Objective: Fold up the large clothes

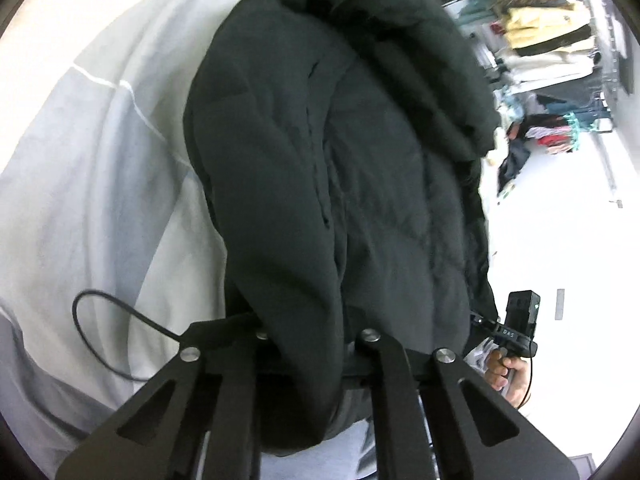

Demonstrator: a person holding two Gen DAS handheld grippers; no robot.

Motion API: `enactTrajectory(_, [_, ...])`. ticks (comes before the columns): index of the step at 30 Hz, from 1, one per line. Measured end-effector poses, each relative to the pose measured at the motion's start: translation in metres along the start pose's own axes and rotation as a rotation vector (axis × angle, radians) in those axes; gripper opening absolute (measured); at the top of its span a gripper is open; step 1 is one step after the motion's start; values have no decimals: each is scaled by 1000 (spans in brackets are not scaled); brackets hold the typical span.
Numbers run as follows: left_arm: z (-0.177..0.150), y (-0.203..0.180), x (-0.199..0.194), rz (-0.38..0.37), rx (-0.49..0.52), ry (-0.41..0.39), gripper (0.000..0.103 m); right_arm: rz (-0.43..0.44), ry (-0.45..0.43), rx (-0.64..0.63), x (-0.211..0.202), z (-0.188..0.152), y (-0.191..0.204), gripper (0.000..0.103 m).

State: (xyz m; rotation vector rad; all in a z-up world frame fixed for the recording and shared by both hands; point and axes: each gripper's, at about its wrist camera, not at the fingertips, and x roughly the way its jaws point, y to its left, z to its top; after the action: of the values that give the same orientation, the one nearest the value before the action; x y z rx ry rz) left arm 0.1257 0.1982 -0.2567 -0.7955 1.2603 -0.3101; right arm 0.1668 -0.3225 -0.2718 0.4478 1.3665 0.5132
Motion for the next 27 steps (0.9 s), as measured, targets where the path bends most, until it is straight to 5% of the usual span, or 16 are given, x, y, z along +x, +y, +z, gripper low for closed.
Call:
enactTrajectory(11, [-11, -42, -84, -145, 50, -172, 4, 57, -306, -131, -118, -17, 65, 4])
enactTrajectory(27, [-39, -77, -161, -249, 53, -268, 4, 133, -527, -143, -218, -59, 118, 3])
